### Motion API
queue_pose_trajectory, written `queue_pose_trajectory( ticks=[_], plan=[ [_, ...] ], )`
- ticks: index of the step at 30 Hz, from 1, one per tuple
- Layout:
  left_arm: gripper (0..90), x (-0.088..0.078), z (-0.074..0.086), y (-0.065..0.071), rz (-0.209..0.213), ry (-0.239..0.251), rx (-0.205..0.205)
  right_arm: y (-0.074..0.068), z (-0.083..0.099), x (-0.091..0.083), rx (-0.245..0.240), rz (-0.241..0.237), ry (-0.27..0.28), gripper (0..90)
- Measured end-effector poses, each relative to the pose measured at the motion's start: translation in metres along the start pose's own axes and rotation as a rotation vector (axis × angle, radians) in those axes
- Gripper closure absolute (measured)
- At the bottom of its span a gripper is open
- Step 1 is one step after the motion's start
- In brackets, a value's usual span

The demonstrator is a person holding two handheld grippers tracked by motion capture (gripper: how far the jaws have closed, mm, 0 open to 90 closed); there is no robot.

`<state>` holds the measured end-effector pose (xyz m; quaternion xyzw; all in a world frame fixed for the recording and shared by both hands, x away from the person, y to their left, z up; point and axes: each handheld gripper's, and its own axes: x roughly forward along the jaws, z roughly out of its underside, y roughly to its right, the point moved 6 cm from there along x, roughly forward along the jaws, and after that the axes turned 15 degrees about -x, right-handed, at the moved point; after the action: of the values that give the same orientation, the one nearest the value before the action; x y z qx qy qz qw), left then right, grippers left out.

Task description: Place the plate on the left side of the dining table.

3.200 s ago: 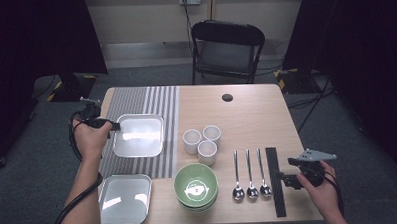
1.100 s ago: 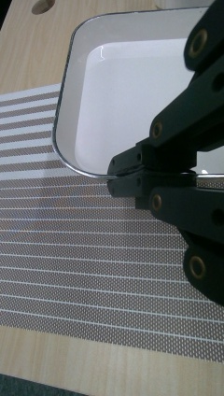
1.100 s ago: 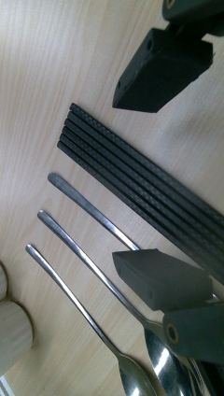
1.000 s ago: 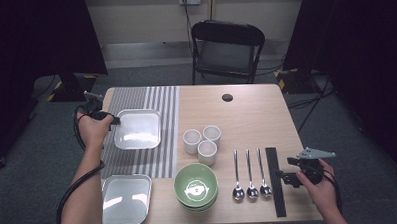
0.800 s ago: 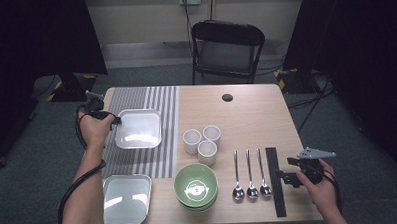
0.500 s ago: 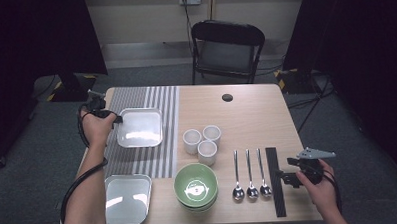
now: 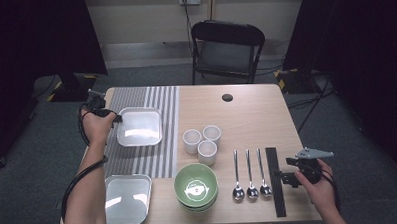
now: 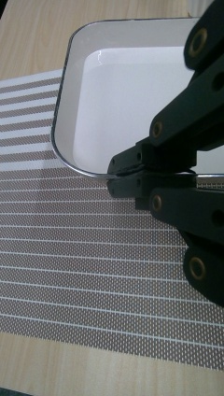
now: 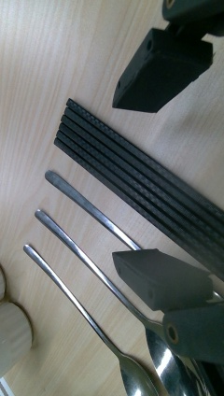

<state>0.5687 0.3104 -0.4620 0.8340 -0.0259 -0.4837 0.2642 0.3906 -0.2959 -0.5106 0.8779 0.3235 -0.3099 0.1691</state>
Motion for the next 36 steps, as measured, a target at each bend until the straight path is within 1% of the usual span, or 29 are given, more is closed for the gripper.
queue_pose_trajectory(
  ticks=[1, 6, 7, 8, 9, 10, 15, 18, 19, 21, 23, 24, 26, 28, 31, 35, 36],
  plan=[
    [88.6, 0.001, 0.000, -0.002, 0.008, -0.009, -0.002, 0.000, 0.000, 0.001, 0.002, -0.003, -0.001, 20.9],
    [88.5, 0.005, 0.000, -0.005, 0.002, -0.006, -0.010, -0.001, -0.002, 0.001, -0.005, -0.001, 0.002, 20.8],
    [88.5, 0.006, 0.000, -0.005, 0.006, -0.007, -0.015, -0.001, -0.002, 0.001, -0.005, -0.001, 0.002, 20.8],
    [88.5, 0.006, 0.000, -0.006, 0.000, -0.003, -0.012, -0.001, -0.002, 0.001, -0.004, -0.001, 0.000, 20.8],
    [88.4, 0.008, -0.001, -0.006, 0.004, 0.000, -0.017, -0.002, -0.002, 0.001, -0.004, -0.002, -0.001, 20.8],
    [88.4, 0.008, -0.001, -0.007, -0.001, -0.003, -0.015, -0.001, -0.002, 0.002, -0.005, -0.003, 0.001, 20.9],
    [88.2, 0.011, -0.003, -0.007, 0.005, -0.006, -0.019, -0.002, -0.002, 0.003, -0.006, -0.005, -0.001, 20.9],
    [88.2, 0.013, -0.003, -0.009, -0.004, -0.004, -0.015, -0.002, -0.003, 0.003, -0.008, -0.005, -0.002, 20.8],
    [88.1, 0.014, -0.003, -0.009, -0.002, -0.010, -0.013, -0.002, -0.003, 0.003, -0.009, -0.006, -0.001, 20.9],
    [87.8, 0.015, -0.003, -0.010, -0.003, -0.005, -0.017, -0.002, -0.004, 0.004, -0.009, -0.006, 0.000, 20.9],
    [87.7, 0.016, -0.003, -0.012, -0.008, -0.012, -0.017, -0.003, -0.004, 0.004, -0.007, -0.007, -0.002, 20.9],
    [87.7, 0.017, -0.003, -0.012, -0.011, -0.015, -0.014, -0.003, -0.005, 0.004, -0.014, -0.008, -0.002, 20.9],
    [87.6, 0.018, -0.003, -0.013, -0.009, -0.008, -0.027, -0.003, -0.005, 0.004, -0.013, -0.007, 0.000, 20.9],
    [87.5, 0.018, -0.003, -0.015, -0.015, -0.009, -0.030, -0.002, -0.006, 0.004, -0.017, -0.004, 0.001, 20.8],
    [87.6, 0.020, -0.003, -0.015, -0.011, -0.008, -0.035, -0.003, -0.006, 0.004, -0.022, -0.005, -0.001, 20.8],
    [87.7, 0.021, -0.003, -0.016, -0.015, -0.012, -0.026, -0.003, -0.005, 0.004, -0.025, -0.006, -0.003, 20.8],
    [87.8, 0.022, -0.003, -0.015, -0.013, -0.006, -0.029, -0.003, -0.005, 0.004, -0.023, -0.006, -0.003, 20.9]
  ],
)
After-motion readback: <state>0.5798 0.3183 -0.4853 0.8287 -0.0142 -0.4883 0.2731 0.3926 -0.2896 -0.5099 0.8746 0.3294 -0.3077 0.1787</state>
